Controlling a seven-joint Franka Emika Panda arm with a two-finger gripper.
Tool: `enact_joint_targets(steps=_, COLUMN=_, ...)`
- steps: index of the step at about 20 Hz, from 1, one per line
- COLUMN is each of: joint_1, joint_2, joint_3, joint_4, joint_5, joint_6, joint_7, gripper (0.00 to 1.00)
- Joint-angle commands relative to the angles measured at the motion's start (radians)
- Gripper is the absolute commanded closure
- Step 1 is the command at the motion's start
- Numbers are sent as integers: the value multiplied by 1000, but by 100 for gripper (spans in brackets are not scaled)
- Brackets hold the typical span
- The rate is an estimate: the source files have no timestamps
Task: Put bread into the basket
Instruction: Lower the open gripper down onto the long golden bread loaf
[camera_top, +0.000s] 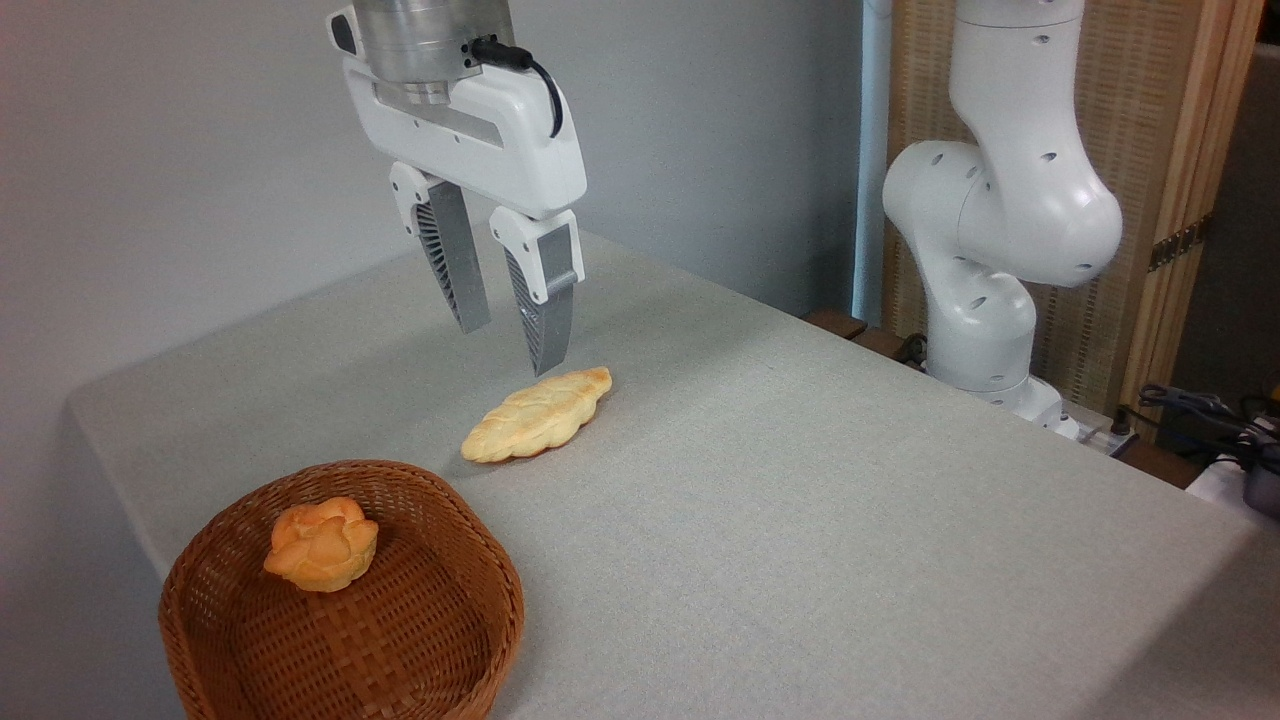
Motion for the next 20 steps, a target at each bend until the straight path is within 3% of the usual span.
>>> enact_joint_targets(steps=1, joint_1=-4, joint_2=-30, joint_3=-7, joint_4=-24, joint_5=-19, joint_6=-12, joint_7=11, gripper=0)
enact_joint_targets(steps=4, joint_1=-4, joint_2=-33, joint_3=-23, joint_4=-60, joint_5=-19, joint_6=2, joint_7=10, gripper=0)
enact_joint_targets(steps=9, joint_1=-6, joint_2=-50, joint_3=-109, joint_4=-189, joint_5=-17, joint_6=74, joint_7=-5, gripper=0)
enact_joint_targets(steps=15, joint_1=-10, joint_2=-81, joint_3=-205, joint_4=-437, joint_5=-25, joint_6=342, joint_7=-163, gripper=0)
enact_joint_targets(steps=20, joint_1=-13, joint_2=-73, joint_3=-212, joint_4=-517, joint_5=-169, joint_6=430, joint_7=-185, gripper=0)
